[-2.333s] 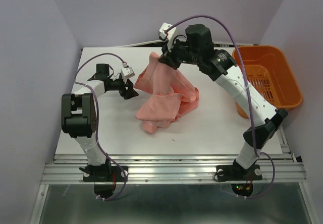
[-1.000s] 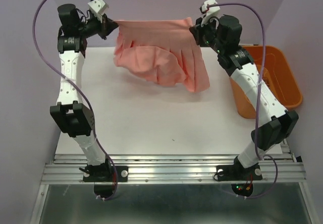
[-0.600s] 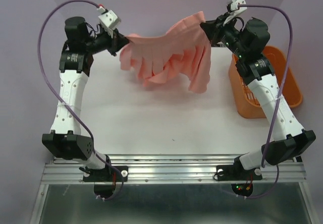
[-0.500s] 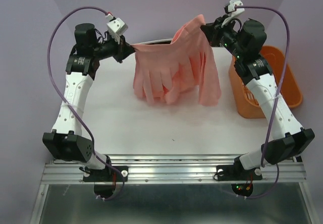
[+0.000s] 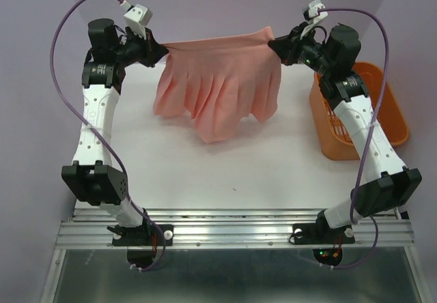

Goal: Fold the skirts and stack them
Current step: Flatten the skirt out

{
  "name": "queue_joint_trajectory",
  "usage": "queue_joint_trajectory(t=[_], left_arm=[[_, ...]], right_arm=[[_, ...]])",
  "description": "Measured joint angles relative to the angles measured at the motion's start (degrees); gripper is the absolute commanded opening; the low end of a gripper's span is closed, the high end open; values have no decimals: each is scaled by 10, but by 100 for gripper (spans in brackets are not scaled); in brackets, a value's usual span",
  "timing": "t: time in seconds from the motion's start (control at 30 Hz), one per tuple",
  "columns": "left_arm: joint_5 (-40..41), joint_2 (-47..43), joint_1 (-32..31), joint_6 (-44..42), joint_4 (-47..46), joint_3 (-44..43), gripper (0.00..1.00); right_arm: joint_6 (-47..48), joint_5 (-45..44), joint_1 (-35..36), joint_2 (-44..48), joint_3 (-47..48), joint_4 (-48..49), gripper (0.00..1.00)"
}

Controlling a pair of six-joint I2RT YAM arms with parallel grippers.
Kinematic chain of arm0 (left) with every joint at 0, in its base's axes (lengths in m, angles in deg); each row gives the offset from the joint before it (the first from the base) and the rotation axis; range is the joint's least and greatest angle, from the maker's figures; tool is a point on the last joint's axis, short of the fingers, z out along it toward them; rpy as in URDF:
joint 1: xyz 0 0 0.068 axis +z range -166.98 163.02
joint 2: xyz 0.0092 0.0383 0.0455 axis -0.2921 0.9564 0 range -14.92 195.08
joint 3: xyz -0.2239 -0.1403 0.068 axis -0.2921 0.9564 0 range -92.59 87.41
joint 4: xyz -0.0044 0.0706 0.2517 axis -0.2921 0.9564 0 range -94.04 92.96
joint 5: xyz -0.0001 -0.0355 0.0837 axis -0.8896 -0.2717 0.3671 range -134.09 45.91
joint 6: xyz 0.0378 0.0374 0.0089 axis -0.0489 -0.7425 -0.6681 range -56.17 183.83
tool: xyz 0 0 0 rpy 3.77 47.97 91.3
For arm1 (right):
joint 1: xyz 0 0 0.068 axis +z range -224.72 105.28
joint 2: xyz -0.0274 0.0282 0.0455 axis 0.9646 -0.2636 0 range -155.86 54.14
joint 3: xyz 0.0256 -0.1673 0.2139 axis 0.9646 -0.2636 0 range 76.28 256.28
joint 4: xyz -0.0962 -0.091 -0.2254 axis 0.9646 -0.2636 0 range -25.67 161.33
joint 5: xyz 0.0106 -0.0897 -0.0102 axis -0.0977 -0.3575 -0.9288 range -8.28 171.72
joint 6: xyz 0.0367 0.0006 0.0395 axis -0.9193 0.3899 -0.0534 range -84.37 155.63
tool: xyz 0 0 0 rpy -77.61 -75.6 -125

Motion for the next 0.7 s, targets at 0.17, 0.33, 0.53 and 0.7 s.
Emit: queue_joint_trajectory(t=[0.17,0.33,0.53,0.7], left_arm=[[37,-27,-17,-26,-7,34,0],[57,-28,-20,-53,-6,34,0],[57,-38,-21,-90,17,36,0],[61,-64,-24,-107,21,42,0]], right_arm=[[-3,27,-15,-3,4,-2,1],[3,34,-15,-22,14,-2,1],[5,39,-15,-21,14,-8,1],[11,38,-15,-13,12,-6,1]])
